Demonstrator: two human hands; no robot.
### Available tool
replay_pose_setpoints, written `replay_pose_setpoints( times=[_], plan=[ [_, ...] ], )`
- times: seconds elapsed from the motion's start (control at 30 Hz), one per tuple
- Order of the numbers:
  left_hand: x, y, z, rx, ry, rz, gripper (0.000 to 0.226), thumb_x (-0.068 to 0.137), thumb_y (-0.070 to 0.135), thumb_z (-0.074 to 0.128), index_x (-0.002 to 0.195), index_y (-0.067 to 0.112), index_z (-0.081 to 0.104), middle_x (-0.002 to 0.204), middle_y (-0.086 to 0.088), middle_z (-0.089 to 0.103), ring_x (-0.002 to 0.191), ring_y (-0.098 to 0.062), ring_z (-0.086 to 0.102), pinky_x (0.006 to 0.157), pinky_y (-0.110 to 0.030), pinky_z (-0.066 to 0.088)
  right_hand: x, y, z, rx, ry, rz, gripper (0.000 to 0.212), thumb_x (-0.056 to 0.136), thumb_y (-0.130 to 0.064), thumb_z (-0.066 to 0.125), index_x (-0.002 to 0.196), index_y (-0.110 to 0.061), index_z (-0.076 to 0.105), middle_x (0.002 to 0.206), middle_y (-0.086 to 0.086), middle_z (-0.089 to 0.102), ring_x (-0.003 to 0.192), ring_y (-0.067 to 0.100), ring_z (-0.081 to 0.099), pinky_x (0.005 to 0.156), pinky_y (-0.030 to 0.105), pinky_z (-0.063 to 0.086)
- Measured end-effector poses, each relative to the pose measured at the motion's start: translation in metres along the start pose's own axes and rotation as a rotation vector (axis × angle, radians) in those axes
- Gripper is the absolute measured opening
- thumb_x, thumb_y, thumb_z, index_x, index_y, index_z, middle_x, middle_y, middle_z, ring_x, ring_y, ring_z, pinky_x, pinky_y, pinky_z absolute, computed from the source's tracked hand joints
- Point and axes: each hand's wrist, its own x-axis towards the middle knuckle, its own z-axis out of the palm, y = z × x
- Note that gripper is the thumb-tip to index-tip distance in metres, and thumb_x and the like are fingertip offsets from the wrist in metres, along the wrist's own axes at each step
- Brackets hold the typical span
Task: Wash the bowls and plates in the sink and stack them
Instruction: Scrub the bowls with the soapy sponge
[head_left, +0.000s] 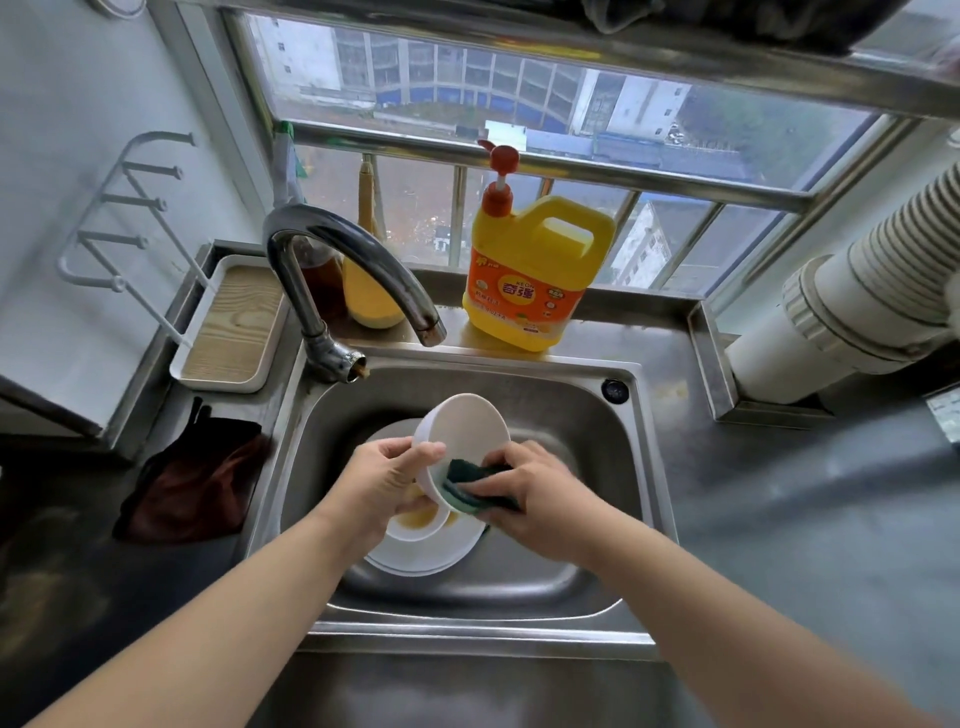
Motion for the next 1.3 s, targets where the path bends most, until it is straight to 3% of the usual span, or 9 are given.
replay_pose_setpoints(
  times=[0.17, 0.27, 0.37, 0.43, 0.57, 0.7, 0.93, 1.17, 1.3],
  plan=[
    [0.003, 0.014, 0.003, 0.099, -0.065, -0.174, 0.017, 0.089, 0.015, 0.061, 0.098, 0.001, 0.064, 0.076, -0.012, 0.067, 0.065, -0.017, 0.068, 0.057, -0.030, 0.058, 0.013, 0.023, -0.025, -0.507, 0.204, -0.225, 0.035, 0.068, -0.021, 0.077, 0.100, -0.034, 0.074, 0.113, 0.002, 0.065, 0.102, 0.030, 0.060, 0.093, 0.043, 0.047],
    [0.004, 0.021, 0.007, 0.122, -0.111, -0.159, 0.015, 0.090, 0.014, 0.059, 0.098, 0.004, 0.065, 0.077, -0.009, 0.068, 0.067, -0.015, 0.067, 0.062, -0.030, 0.059, 0.021, 0.021, -0.033, -0.633, 0.357, -0.340, 0.031, 0.074, -0.022, 0.057, 0.100, -0.025, 0.075, 0.114, 0.005, 0.065, 0.106, 0.028, 0.051, 0.099, 0.041, 0.038],
    [0.004, 0.018, 0.011, 0.142, -0.068, -0.070, 0.012, 0.088, 0.009, 0.060, 0.094, 0.001, 0.068, 0.077, -0.010, 0.070, 0.068, -0.016, 0.068, 0.065, -0.032, 0.059, 0.014, 0.019, -0.014, -0.604, 0.318, -0.175, 0.033, 0.067, -0.023, 0.069, 0.099, -0.025, 0.075, 0.109, 0.006, 0.066, 0.096, 0.029, 0.056, 0.088, 0.039, 0.046],
    [0.004, 0.012, 0.012, 0.085, -0.021, -0.038, 0.010, 0.087, 0.006, 0.061, 0.092, 0.000, 0.068, 0.073, -0.008, 0.070, 0.066, -0.016, 0.069, 0.062, -0.032, 0.059, 0.007, 0.012, -0.005, -0.515, 0.222, -0.022, 0.032, 0.069, -0.027, 0.069, 0.100, -0.026, 0.075, 0.098, 0.006, 0.065, 0.084, 0.030, 0.059, 0.074, 0.037, 0.052],
    [0.003, -0.001, 0.016, -0.024, 0.027, -0.036, 0.009, 0.087, 0.008, 0.062, 0.089, 0.000, 0.066, 0.071, -0.009, 0.070, 0.063, -0.018, 0.068, 0.062, -0.033, 0.058, 0.002, -0.019, -0.007, 0.060, -0.025, 0.242, 0.032, 0.094, -0.038, 0.047, 0.118, -0.029, 0.066, 0.107, 0.005, 0.062, 0.102, 0.025, 0.055, 0.089, 0.033, 0.047],
    [0.004, 0.003, 0.017, -0.077, 0.035, 0.022, 0.014, 0.090, 0.011, 0.058, 0.080, 0.004, 0.064, 0.068, -0.008, 0.067, 0.060, -0.014, 0.065, 0.067, -0.034, 0.056, 0.005, -0.034, -0.007, 0.514, 0.089, 0.270, 0.027, 0.093, -0.030, 0.055, 0.117, -0.026, 0.068, 0.107, 0.005, 0.062, 0.100, 0.019, 0.057, 0.093, 0.027, 0.045],
    [0.005, 0.019, 0.005, 0.054, -0.024, -0.078, 0.016, 0.088, 0.015, 0.060, 0.096, 0.003, 0.066, 0.079, -0.011, 0.067, 0.071, -0.019, 0.067, 0.058, -0.031, 0.059, -0.002, 0.008, -0.023, -0.327, 0.032, -0.046, 0.034, 0.090, -0.033, 0.058, 0.123, -0.039, 0.061, 0.126, 0.002, 0.053, 0.116, 0.028, 0.044, 0.101, 0.040, 0.033],
    [0.011, 0.037, 0.000, 0.086, -0.025, -0.158, 0.035, 0.080, 0.035, 0.065, 0.106, 0.010, 0.064, 0.099, -0.015, 0.065, 0.093, -0.027, 0.063, 0.088, -0.046, 0.052, -0.007, 0.001, -0.027, -0.472, 0.175, -0.126, 0.053, 0.073, -0.060, 0.055, 0.116, -0.031, 0.066, 0.116, 0.005, 0.060, 0.098, 0.027, 0.056, 0.085, 0.040, 0.048],
    [0.009, 0.031, 0.006, 0.062, -0.017, -0.194, 0.031, 0.087, 0.034, 0.058, 0.107, 0.011, 0.064, 0.097, -0.014, 0.066, 0.090, -0.026, 0.064, 0.086, -0.043, 0.053, -0.008, 0.000, -0.008, -0.465, 0.316, -0.115, 0.037, 0.073, -0.043, 0.071, 0.105, -0.025, 0.071, 0.106, 0.009, 0.066, 0.080, 0.030, 0.059, 0.070, 0.040, 0.053]
  ],
)
